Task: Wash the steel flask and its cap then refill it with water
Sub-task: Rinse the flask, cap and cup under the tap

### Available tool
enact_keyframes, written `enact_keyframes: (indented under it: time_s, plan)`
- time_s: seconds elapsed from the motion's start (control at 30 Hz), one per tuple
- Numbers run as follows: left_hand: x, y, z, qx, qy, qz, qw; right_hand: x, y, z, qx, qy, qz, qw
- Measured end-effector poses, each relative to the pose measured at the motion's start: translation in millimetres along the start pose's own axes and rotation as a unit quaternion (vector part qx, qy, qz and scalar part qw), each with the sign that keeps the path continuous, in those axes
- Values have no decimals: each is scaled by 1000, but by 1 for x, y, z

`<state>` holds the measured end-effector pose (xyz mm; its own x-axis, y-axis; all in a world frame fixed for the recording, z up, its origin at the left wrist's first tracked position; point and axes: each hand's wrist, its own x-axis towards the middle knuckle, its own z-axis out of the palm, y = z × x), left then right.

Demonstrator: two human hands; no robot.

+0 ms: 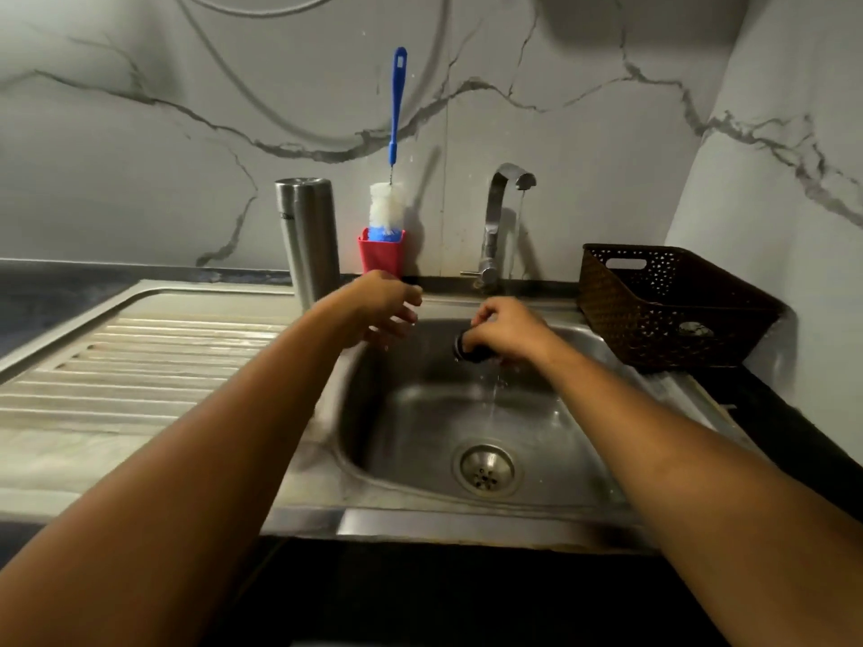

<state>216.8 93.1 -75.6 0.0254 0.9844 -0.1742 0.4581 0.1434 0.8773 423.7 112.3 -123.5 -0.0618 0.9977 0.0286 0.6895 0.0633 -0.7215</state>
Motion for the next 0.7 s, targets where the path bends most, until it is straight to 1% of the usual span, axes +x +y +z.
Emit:
enact_keyframes:
  time_s: [0.03, 0.07, 0.13, 0.23, 0.33, 0.43, 0.5, 0.57, 0.63, 0.7]
  plan:
    - [-6, -1, -12, 5, 8, 5, 1000, 0, -9, 5, 21, -3, -7, 1000]
    - [-11, -3, -23, 8, 18, 8, 1000, 0, -17, 11, 18, -6, -12, 1000]
    - [-20, -9, -43, 11, 38, 9, 999, 1, -32, 23, -28, -19, -28, 999]
    - [-31, -24, -67, 23, 53, 4, 998, 2, -54, 41, 39, -9, -40, 998]
    - [-38, -40, -85, 49, 59, -11, 997, 0, -73, 59, 24, -15, -78, 997]
    - [-44, -55, -103, 63, 71, -23, 995, -2, -97, 80, 75, -52, -118, 989]
    - [-50, -65, -110, 69, 72, -36, 994, -5, -112, 97, 37, -82, -161, 983]
    - [-55, -74, -114, 70, 67, -51, 994, -7, -122, 115, -5, -101, -185, 978]
    - [-58, -83, -116, 72, 60, -64, 994, -6, -126, 130, -41, -105, -197, 974]
    - [-62, -90, -118, 73, 55, -61, 994, -7, -127, 139, -68, -92, -212, 971]
